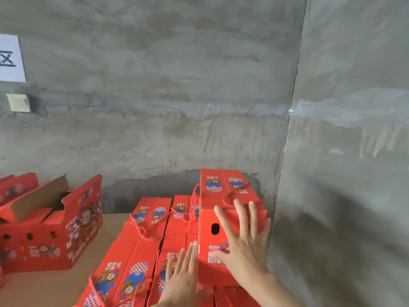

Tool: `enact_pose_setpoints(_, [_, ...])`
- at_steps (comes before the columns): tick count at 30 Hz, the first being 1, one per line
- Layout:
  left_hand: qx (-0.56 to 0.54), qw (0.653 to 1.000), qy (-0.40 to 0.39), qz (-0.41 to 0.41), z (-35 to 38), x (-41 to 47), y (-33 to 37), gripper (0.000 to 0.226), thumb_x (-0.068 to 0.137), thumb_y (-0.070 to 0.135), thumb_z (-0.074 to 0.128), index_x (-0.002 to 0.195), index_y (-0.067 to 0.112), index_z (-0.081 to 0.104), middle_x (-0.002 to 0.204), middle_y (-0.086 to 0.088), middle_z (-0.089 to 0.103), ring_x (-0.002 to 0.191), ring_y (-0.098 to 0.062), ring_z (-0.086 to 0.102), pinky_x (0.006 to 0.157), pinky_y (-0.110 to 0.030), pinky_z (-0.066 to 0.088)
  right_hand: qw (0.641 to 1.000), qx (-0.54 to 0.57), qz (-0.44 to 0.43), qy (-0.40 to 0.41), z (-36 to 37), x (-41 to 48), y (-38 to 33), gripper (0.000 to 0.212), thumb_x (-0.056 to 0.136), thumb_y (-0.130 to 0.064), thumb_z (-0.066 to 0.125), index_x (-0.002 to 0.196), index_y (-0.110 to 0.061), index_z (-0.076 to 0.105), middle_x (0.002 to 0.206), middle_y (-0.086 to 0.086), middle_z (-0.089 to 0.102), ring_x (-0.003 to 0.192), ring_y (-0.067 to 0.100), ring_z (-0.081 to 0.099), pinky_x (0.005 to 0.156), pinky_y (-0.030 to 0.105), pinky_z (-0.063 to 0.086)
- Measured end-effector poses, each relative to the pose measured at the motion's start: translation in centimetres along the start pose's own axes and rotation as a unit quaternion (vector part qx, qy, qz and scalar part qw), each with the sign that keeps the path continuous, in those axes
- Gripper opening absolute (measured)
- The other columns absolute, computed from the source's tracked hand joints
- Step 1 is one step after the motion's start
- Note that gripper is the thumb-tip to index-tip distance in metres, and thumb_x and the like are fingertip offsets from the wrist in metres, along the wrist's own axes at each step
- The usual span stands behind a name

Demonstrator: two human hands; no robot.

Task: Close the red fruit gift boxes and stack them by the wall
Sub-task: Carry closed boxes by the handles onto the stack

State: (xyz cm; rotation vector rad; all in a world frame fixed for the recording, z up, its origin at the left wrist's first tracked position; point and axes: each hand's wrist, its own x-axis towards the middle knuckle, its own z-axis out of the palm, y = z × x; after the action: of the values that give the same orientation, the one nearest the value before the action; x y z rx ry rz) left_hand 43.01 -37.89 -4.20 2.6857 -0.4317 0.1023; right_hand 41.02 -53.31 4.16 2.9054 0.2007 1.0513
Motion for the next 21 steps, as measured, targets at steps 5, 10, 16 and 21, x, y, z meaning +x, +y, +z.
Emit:
enact_pose_setpoints(5, [0.127, 0.982, -0.118, -0.068, 0.0, 1.1, -2.6, 0.08, 0.082, 0.08, 0.024, 0.146, 0.047, -0.009, 0.159, 0.007, -0.016, 0.145, -0.024, -0.017, 0.11, -0.061, -0.012, 0.994, 0.04, 0.066, -0.076, 3.3, 4.9, 1.8, 0.124, 0.064, -0.057, 0.078, 0.143, -0.05, -0.017, 0.155, 0.005, 0.001, 0.142, 0.036, -0.016, 0.102, 0.072, 0.022])
enact_pose_setpoints(10, [0.16, 0.98, -0.066, -0.095, 1.6, 1.2, -3.1, 0.073, 0.079, 0.084, 0.017, 0.142, 0.057, -0.009, 0.158, 0.015, -0.012, 0.146, -0.016, -0.012, 0.113, -0.059, -0.006, 0.992, 0.027, 0.092, -0.079, 7.0, 9.2, 2.4, 0.111, 0.075, -0.048, 0.074, 0.145, -0.046, -0.012, 0.153, 0.005, -0.006, 0.142, 0.036, -0.018, 0.105, 0.07, 0.018])
enact_pose_setpoints(16, [0.179, 0.977, -0.062, -0.103, 2.0, 1.2, -3.3, 0.073, 0.078, 0.085, 0.015, 0.14, 0.058, -0.011, 0.158, 0.016, -0.012, 0.147, -0.015, -0.012, 0.114, -0.058, -0.007, 0.991, 0.018, 0.108, -0.079, 9.5, 11.7, 3.0, 0.11, 0.077, -0.039, 0.075, 0.145, -0.045, -0.011, 0.15, 0.005, -0.009, 0.143, 0.036, -0.017, 0.102, 0.072, 0.018])
enact_pose_setpoints(21, [0.194, 0.969, -0.128, -0.089, 0.4, 1.3, -2.8, 0.074, 0.081, 0.082, 0.01, 0.143, 0.051, -0.015, 0.158, 0.008, -0.018, 0.145, -0.019, -0.018, 0.107, -0.06, -0.022, 0.988, 0.046, 0.096, -0.113, 9.0, 12.3, 3.6, 0.108, 0.08, -0.015, 0.07, 0.145, -0.045, -0.011, 0.153, 0.003, -0.019, 0.14, 0.035, -0.029, 0.104, 0.072, 0.016])
